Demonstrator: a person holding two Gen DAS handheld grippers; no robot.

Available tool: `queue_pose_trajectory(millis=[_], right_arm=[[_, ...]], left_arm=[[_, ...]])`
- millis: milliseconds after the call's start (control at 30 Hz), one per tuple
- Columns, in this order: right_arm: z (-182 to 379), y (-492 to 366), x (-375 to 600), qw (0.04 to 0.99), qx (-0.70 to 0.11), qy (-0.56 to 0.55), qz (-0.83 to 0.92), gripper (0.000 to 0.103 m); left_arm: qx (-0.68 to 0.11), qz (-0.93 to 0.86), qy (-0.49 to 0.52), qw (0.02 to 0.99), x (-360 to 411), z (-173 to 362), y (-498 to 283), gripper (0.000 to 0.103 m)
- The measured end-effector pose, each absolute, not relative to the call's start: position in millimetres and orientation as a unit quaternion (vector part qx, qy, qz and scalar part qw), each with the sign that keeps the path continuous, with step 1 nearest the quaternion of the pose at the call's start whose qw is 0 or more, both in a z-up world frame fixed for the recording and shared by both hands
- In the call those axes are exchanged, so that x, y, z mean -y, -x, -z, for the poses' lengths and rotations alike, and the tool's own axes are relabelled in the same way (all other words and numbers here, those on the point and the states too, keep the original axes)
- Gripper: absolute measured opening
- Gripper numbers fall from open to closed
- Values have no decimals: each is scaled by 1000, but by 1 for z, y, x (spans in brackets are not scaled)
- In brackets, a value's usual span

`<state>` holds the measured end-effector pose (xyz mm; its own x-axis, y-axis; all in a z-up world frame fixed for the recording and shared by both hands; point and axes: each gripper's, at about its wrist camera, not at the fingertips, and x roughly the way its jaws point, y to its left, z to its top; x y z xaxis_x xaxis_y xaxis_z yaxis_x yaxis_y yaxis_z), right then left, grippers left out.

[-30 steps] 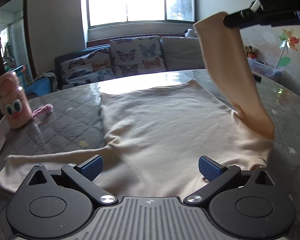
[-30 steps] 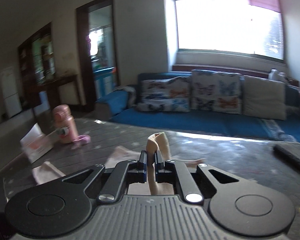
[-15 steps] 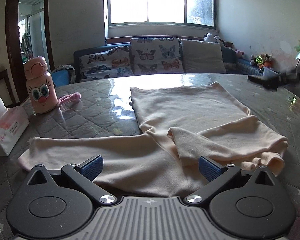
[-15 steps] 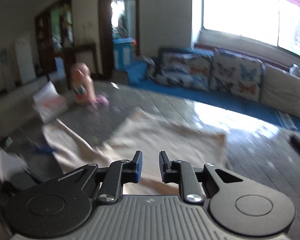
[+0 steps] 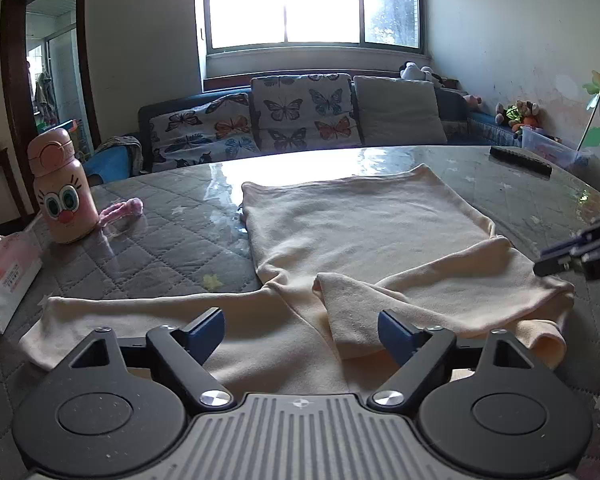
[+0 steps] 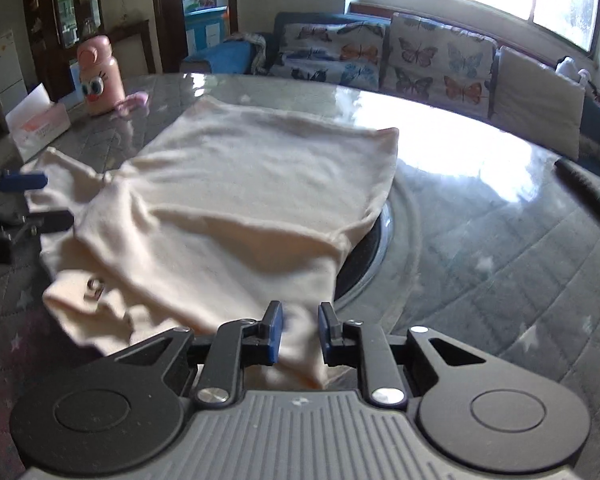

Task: Fold clothes

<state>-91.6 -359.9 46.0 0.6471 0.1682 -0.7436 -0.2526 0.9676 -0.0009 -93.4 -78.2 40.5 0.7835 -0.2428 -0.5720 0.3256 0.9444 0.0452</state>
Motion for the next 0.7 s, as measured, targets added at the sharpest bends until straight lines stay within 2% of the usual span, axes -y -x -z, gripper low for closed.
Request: queue_pose_trajectory(millis=[200, 367, 500, 567, 600, 667, 700], right_arm=[[-48, 62, 357, 913, -379, 77, -130, 20], [-42, 45, 342, 901, -371, 143, -174, 22], [-37, 39, 341, 892, -379, 157, -188, 21], [-37, 39, 344, 893, -379, 151, -188, 6], [-38, 40, 346, 895, -378, 148, -186, 2], [-43, 43, 351, 899, -373, 140, -181, 2], [-45, 46, 353, 902, -369, 139, -179, 1]], left_arm=[[-300, 164, -77, 936, 84, -35, 89, 74], [-305, 175, -78, 933, 86, -34, 87, 63], [-309, 183, -78, 930, 89, -34, 85, 53], [-314, 188, -79, 927, 91, -33, 84, 37], [-316, 189, -80, 926, 92, -32, 84, 33], [-318, 194, -81, 924, 94, -31, 83, 17], [-316, 196, -85, 924, 95, -31, 84, 13]])
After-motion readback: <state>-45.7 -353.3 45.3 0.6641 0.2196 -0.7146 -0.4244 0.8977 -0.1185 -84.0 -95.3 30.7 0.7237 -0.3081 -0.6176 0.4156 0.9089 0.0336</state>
